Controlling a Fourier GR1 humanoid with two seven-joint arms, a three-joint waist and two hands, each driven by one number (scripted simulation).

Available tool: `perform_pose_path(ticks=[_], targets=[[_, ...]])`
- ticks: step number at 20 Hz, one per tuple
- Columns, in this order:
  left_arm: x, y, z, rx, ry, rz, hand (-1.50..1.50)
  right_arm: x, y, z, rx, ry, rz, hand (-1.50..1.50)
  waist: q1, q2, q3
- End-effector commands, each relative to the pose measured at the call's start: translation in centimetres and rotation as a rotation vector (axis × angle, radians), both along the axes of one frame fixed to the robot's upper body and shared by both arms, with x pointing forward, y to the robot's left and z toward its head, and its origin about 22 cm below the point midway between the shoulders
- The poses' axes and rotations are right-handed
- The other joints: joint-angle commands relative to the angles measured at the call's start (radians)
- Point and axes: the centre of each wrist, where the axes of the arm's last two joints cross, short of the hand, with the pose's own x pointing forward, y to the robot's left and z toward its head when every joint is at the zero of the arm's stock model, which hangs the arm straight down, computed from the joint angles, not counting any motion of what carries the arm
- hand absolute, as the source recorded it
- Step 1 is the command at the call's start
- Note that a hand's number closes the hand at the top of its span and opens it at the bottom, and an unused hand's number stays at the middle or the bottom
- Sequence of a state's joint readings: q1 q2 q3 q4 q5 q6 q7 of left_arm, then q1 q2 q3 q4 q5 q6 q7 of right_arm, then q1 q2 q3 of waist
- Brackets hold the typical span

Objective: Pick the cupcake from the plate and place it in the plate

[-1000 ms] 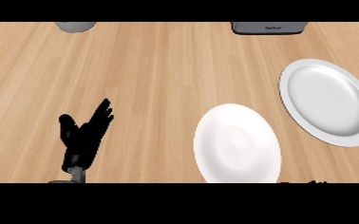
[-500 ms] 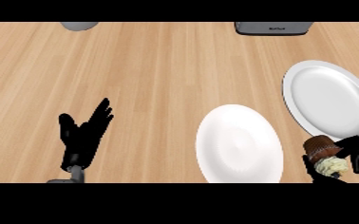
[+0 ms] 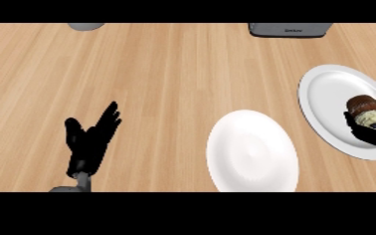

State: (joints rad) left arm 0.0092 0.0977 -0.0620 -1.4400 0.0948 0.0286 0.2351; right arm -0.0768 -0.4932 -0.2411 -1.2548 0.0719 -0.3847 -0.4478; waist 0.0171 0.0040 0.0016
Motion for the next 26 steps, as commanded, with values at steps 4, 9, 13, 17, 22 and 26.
perform_pose_path(ticks=[4, 9, 13, 17, 22, 26], targets=[[-0.6, -0.2, 0.5, -0.009, -0.005, -0.008, 0.0, 5.0, -4.9, 0.4, 0.019, -0.031, -0.021, 1.5, 0.007, 0.001, 0.0], [1.2, -1.4, 1.0, 0.003, -0.012, -0.036, 0.0, 5.4, -5.9, -1.0, -0.033, 0.262, -0.089, 1.5, 0.036, 0.014, 0.002], [0.9, -2.4, -0.5, -0.016, -0.012, -0.047, 0.0, 5.7, -6.1, -1.5, -0.084, 0.426, 0.002, -1.5, 0.043, 0.02, 0.003], [1.2, -2.3, 1.4, -0.012, -0.02, -0.038, 0.0, 6.7, -5.7, -1.4, -0.032, 0.392, 0.1, -1.5, 0.049, 0.019, 0.006], [0.2, -1.4, 0.0, -0.002, -0.018, -0.044, 0.0, 7.8, -3.2, -3.0, 0.126, 0.195, 0.19, -1.5, 0.039, 0.017, 0.006], [0.9, -1.0, 0.0, -0.021, -0.01, -0.012, 0.0, 7.1, -5.1, -2.2, 0.275, 0.072, 0.154, -1.5, 0.026, 0.014, 0.004]])
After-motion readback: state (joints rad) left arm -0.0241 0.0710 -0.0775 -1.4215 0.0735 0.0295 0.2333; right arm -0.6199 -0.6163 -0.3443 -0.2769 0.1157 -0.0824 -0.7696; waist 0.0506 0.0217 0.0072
